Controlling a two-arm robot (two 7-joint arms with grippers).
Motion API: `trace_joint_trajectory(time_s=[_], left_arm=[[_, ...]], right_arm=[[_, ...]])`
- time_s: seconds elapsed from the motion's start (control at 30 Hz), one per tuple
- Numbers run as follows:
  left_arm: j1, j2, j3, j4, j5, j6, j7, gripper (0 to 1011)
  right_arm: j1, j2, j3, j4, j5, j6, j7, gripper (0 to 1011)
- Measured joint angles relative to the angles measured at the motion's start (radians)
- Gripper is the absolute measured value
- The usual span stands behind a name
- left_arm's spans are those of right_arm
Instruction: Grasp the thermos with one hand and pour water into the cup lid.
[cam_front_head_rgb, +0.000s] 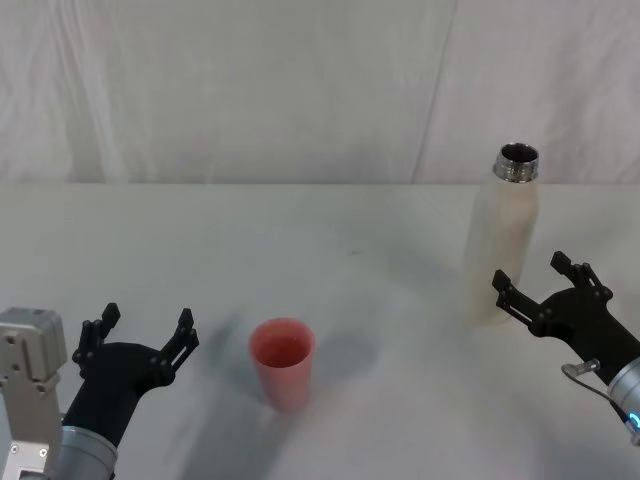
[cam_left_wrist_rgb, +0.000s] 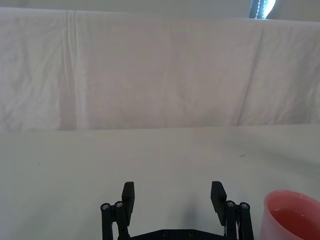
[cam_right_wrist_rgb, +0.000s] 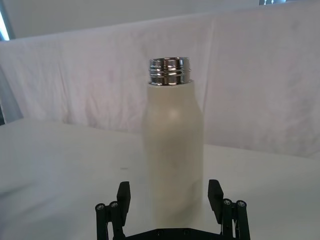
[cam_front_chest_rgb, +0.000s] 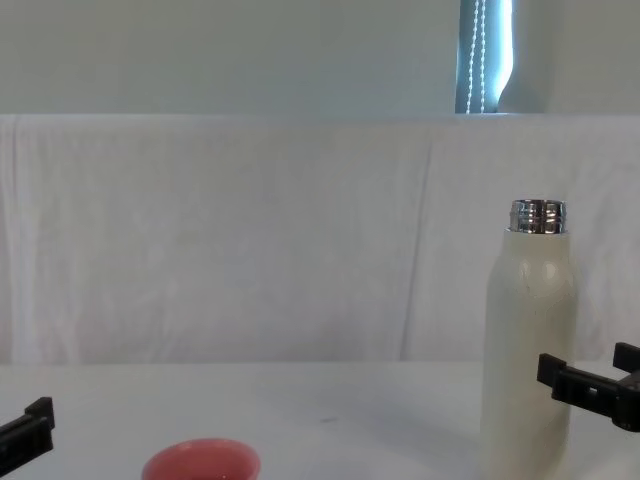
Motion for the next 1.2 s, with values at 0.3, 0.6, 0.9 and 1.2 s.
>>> trace_joint_trajectory(time_s=[0.3,0.6,0.9,1.2], left_arm=[[0.0,0.0,0.0,0.0,0.0,0.0,0.0,1001],[0.0,0.0,0.0,0.0,0.0,0.0,0.0,1001],[0.0,0.0,0.0,0.0,0.0,0.0,0.0,1001],[0.0,0.0,0.0,0.0,0.0,0.0,0.0,1001]], right_arm=[[-0.079,0.003,0.007,-0.104,0.022,0.009,-0.024,1001],[-0.118,0.009,-0.007,-0.146,0.031,0.014,-0.027,1001],[-0.141,0.015,-0.037,-0.159,0.033,0.018,-0.018,1001],[-0.154,0.018,-0.044,-0.161,0.032,0.013,-0.022,1001]])
